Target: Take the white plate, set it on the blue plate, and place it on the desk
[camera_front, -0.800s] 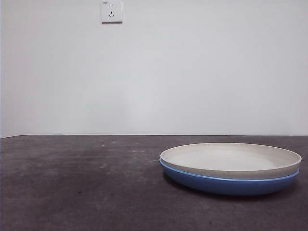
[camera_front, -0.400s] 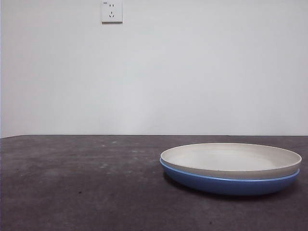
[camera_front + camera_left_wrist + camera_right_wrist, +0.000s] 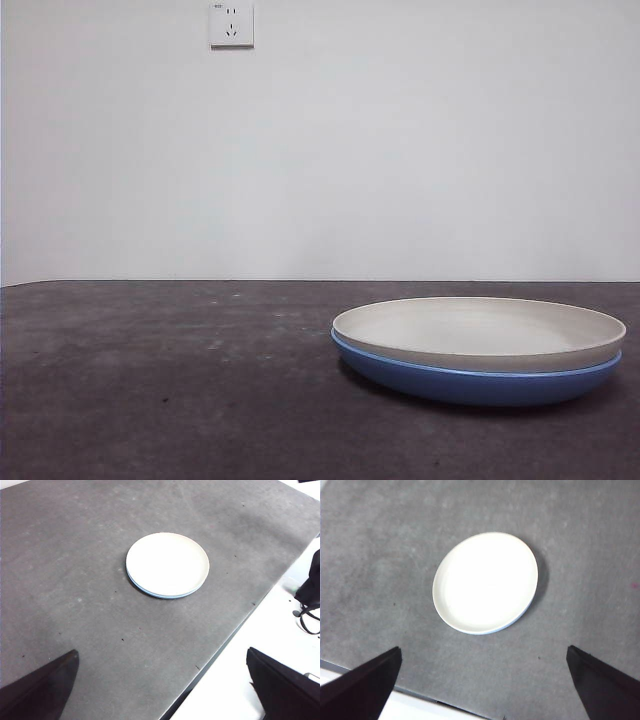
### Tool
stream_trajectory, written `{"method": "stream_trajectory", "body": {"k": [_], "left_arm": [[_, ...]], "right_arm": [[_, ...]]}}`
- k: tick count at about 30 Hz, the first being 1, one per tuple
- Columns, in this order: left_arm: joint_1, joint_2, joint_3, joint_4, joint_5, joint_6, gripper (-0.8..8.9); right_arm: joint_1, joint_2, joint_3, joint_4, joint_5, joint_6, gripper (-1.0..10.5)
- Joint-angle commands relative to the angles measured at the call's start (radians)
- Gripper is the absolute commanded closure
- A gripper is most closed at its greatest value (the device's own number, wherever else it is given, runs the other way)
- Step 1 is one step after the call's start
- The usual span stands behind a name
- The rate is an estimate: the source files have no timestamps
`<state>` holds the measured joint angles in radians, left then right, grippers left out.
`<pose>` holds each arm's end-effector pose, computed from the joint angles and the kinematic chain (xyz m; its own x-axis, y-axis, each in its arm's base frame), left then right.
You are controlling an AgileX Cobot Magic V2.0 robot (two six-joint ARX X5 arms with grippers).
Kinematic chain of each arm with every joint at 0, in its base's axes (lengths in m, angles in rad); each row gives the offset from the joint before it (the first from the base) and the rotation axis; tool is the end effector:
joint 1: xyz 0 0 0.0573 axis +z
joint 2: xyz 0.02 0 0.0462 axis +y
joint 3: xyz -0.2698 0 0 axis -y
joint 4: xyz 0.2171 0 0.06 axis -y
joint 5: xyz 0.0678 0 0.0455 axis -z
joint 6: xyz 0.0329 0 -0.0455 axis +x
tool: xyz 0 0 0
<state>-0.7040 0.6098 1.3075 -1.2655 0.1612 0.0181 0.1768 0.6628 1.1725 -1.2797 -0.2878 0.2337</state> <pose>0.0051 -0.0113 0.3895 0.5304 -0.6610 -0.5308 0.7493 0.6584 -0.0710 0.0366 0.0160 0.3587 0.6277 0.4005 -0.6675 -0.2005 0.9118 0.3585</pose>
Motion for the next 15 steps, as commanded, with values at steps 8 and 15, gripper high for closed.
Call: {"method": "stream_trajectory", "body": {"k": [8, 15], "left_arm": [[-0.024, 0.004, 0.011, 0.026, 0.004, 0.041, 2.42], [-0.024, 0.004, 0.011, 0.026, 0.004, 0.037, 2.42]], "right_arm": [[0.004, 0.312, 0.02, 0.012, -0.027, -0.089, 3.5], [0.003, 0.566, 0.019, 0.106, -0.029, -0.16, 3.5]]}}
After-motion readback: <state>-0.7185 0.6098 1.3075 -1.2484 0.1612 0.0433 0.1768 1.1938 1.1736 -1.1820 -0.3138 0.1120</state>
